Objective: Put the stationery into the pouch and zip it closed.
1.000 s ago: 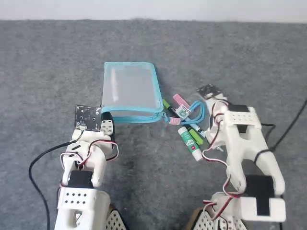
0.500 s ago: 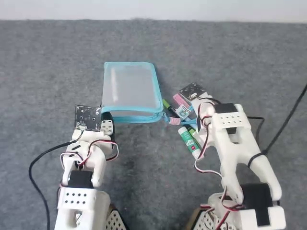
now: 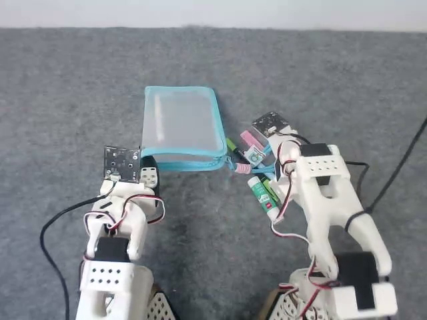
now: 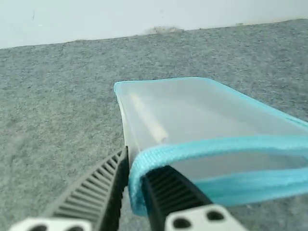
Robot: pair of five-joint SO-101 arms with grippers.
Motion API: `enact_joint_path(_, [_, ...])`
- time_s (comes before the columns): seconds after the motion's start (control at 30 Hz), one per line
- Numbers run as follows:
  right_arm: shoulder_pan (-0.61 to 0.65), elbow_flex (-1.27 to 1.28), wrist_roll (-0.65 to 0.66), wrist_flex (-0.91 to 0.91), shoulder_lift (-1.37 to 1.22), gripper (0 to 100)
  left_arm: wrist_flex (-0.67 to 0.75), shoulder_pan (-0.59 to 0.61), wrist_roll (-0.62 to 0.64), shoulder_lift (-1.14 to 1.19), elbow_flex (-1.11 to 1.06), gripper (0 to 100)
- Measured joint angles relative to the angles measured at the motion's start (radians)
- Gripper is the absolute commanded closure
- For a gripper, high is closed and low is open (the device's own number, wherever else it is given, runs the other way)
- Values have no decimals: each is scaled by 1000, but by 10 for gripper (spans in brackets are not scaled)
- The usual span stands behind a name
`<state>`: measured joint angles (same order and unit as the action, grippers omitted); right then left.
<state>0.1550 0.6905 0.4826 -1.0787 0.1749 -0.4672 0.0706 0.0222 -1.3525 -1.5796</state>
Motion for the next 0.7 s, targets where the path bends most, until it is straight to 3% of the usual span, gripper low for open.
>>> enact_joint_path(0.2, [-6, -17, 0, 60, -121, 819, 0, 0, 0, 0, 0, 990])
enact_joint_path(0.4, [-8, -31, -6, 71, -178, 942, 0, 0, 0, 0, 0, 990])
enact_joint_path(0.7, [-35, -31, -3, 72, -178, 991, 0, 0, 0, 0, 0, 990])
